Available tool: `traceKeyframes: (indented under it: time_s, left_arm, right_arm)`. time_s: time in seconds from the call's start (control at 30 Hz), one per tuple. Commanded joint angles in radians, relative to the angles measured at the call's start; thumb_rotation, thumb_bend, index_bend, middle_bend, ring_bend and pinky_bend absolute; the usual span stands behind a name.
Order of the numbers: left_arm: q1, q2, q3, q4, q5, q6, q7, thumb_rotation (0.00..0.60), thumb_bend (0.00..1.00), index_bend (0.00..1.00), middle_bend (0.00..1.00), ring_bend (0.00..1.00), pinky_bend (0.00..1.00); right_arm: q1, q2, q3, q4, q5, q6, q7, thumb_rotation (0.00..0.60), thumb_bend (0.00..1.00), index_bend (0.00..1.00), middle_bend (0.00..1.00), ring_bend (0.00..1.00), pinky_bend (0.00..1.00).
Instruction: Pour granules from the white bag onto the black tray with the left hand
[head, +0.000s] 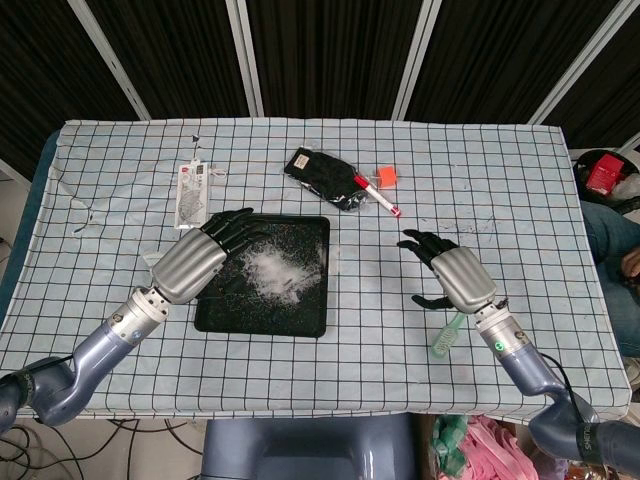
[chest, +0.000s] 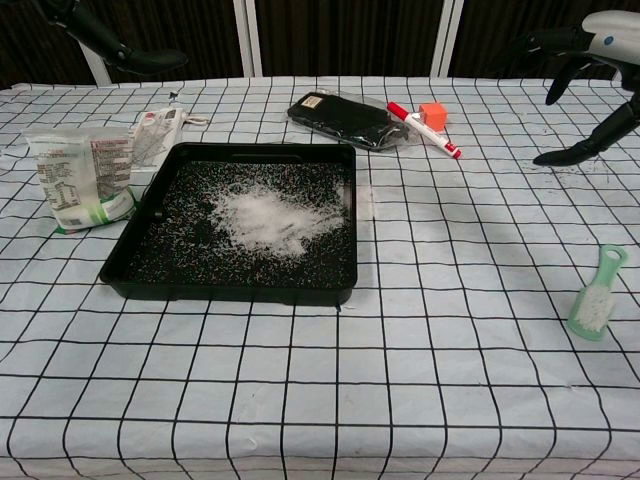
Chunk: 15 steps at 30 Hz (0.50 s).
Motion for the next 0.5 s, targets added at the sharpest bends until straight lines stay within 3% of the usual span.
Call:
traceKeyframes:
  time_s: [0.03, 0.5]
  left_arm:
    - [-0.002, -0.002, 0.002, 0.004, 0.000, -0.001, -0.004, 0.600, 0.35, 0.16, 0.12, 0.03, 0.13]
    - [0.004, 0.002, 0.011, 0.027, -0.002, 0.014, -0.026, 0.600, 0.35, 0.16, 0.12, 0.03, 0.13]
  right_arm:
    - [0.000, 0.001, -0.001, 0.000, 0.005, -0.004, -0.002, 0.600, 0.12, 0.18, 0.10, 0.14, 0.31]
    - [-0.008, -0.007, -0.006, 0.011, 0.016, 0.010, 0.001, 0.600, 0.12, 0.18, 0.10, 0.14, 0.31]
